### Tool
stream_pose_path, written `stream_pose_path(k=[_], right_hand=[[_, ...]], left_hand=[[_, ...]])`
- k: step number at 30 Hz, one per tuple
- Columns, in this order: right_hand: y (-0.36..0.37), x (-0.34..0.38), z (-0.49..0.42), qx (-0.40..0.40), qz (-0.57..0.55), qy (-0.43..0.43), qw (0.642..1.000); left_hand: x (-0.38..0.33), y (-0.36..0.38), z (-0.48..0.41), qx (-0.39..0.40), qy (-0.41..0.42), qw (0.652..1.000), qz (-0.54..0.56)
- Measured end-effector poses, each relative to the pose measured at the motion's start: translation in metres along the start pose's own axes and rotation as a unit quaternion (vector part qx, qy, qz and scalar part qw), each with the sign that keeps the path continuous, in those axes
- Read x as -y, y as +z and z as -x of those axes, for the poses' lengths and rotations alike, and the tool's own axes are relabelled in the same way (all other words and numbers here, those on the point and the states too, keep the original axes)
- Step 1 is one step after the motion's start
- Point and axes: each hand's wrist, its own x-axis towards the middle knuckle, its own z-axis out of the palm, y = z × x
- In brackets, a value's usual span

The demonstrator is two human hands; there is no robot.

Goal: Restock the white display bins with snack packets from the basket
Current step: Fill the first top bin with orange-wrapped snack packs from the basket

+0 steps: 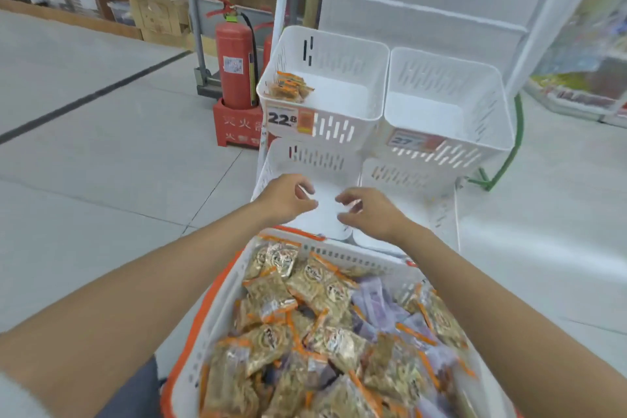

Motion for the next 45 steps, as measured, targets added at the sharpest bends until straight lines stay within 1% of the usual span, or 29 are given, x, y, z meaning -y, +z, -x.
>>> stream_pose_path(k=[4, 6, 7, 8, 9, 10, 11, 13, 14, 15, 16, 18, 19, 21, 22, 23, 24, 25, 27, 28, 30, 33, 35, 37, 39, 40, 42, 43, 45], right_hand=[[0.057, -0.054, 0.064, 0.109, -0.014, 0.074, 0.991], [0.084, -0.061, 0.083, 0.207, 0.024, 0.097, 0.973], [0.098, -0.063, 0.092, 0.242, 0.06, 0.099, 0.963], [0.11, -0.064, 0.098, 0.255, 0.096, 0.09, 0.958], [0.117, -0.065, 0.102, 0.253, 0.121, 0.081, 0.957], [0.12, -0.066, 0.104, 0.24, 0.117, 0.075, 0.961], [0.116, -0.065, 0.104, 0.216, 0.078, 0.074, 0.971], [0.097, -0.057, 0.103, 0.135, -0.096, 0.077, 0.983], [0.086, -0.051, 0.103, 0.096, -0.204, 0.082, 0.971], [0.074, -0.046, 0.103, 0.072, -0.276, 0.084, 0.955], [0.064, -0.043, 0.102, 0.065, -0.318, 0.079, 0.943], [0.046, -0.044, 0.105, 0.109, -0.296, 0.083, 0.945], [0.037, -0.051, 0.109, 0.141, -0.243, 0.096, 0.955], [0.028, -0.074, 0.121, 0.201, -0.055, 0.142, 0.968], [0.029, -0.086, 0.13, 0.234, 0.053, 0.159, 0.958], [0.036, -0.097, 0.137, 0.256, 0.127, 0.163, 0.944], [0.044, -0.106, 0.143, 0.25, 0.143, 0.158, 0.944], [0.053, -0.113, 0.147, 0.215, 0.112, 0.153, 0.958], [0.056, -0.114, 0.15, 0.119, 0.008, 0.133, 0.984], [0.052, -0.112, 0.148, 0.075, -0.034, 0.133, 0.988], [0.04, -0.101, 0.144, 0.01, -0.064, 0.117, 0.991], [0.039, -0.088, 0.135, -0.031, -0.052, 0.087, 0.994], [0.043, -0.076, 0.133, -0.051, -0.066, 0.091, 0.992], [0.043, -0.065, 0.132, -0.035, -0.159, 0.103, 0.981], [0.042, -0.06, 0.13, 0.033, -0.3, 0.122, 0.946], [0.04, -0.06, 0.13, 0.067, -0.334, 0.12, 0.933], [0.042, -0.064, 0.129, 0.103, -0.326, 0.11, 0.933], [0.045, -0.066, 0.128, 0.103, -0.306, 0.109, 0.94], [0.05, -0.07, 0.127, 0.054, -0.259, 0.119, 0.957]], left_hand=[[0.037, 0.041, 0.052, 0.032, -0.053, 0.998, 0.013], [0.049, 0.05, 0.072, 0.05, -0.073, 0.996, 0.0], [0.054, 0.052, 0.078, 0.068, -0.082, 0.994, -0.007], [0.056, 0.053, 0.084, 0.081, -0.087, 0.993, -0.014], [0.057, 0.053, 0.087, 0.085, -0.09, 0.992, -0.018], [0.056, 0.053, 0.089, 0.081, -0.092, 0.992, -0.012], [0.054, 0.052, 0.089, 0.071, -0.091, 0.993, 0.002], [0.046, 0.055, 0.089, 0.064, -0.093, 0.992, 0.054], [0.04, 0.061, 0.09, 0.081, -0.103, 0.987, 0.092], [0.035, 0.069, 0.091, 0.107, -0.116, 0.978, 0.135], [0.03, 0.078, 0.092, 0.131, -0.129, 0.967, 0.176], [0.024, 0.097, 0.092, 0.153, -0.149, 0.951, 0.225], [0.023, 0.103, 0.091, 0.146, -0.152, 0.951, 0.226], [0.026, 0.112, 0.085, 0.128, -0.159, 0.956, 0.209], [0.026, 0.114, 0.084, 0.124, -0.162, 0.958, 0.203], [0.025, 0.115, 0.084, 0.124, -0.165, 0.958, 0.198], [0.024, 0.117, 0.084, 0.122, -0.168, 0.959, 0.192], [0.023, 0.119, 0.084, 0.117, -0.17, 0.961, 0.183], [0.018, 0.124, 0.086, 0.114, -0.165, 0.965, 0.17], [0.014, 0.125, 0.088, 0.115, -0.159, 0.967, 0.162], [0.005, 0.128, 0.093, 0.124, -0.145, 0.97, 0.149], [-0.01, 0.132, 0.101, 0.17, -0.13, 0.96, 0.182], [-0.013, 0.137, 0.103, 0.203, -0.117, 0.953, 0.19], [-0.011, 0.141, 0.103, 0.206, -0.078, 0.964, 0.146], [-0.009, 0.143, 0.105, 0.168, -0.058, 0.975, 0.136], [-0.007, 0.143, 0.104, 0.151, -0.066, 0.975, 0.147], [0.0, 0.139, 0.098, 0.145, -0.122, 0.962, 0.197], [0.003, 0.133, 0.095, 0.155, -0.16, 0.945, 0.24], [0.008, 0.121, 0.089, 0.165, -0.219, 0.904, 0.329]])
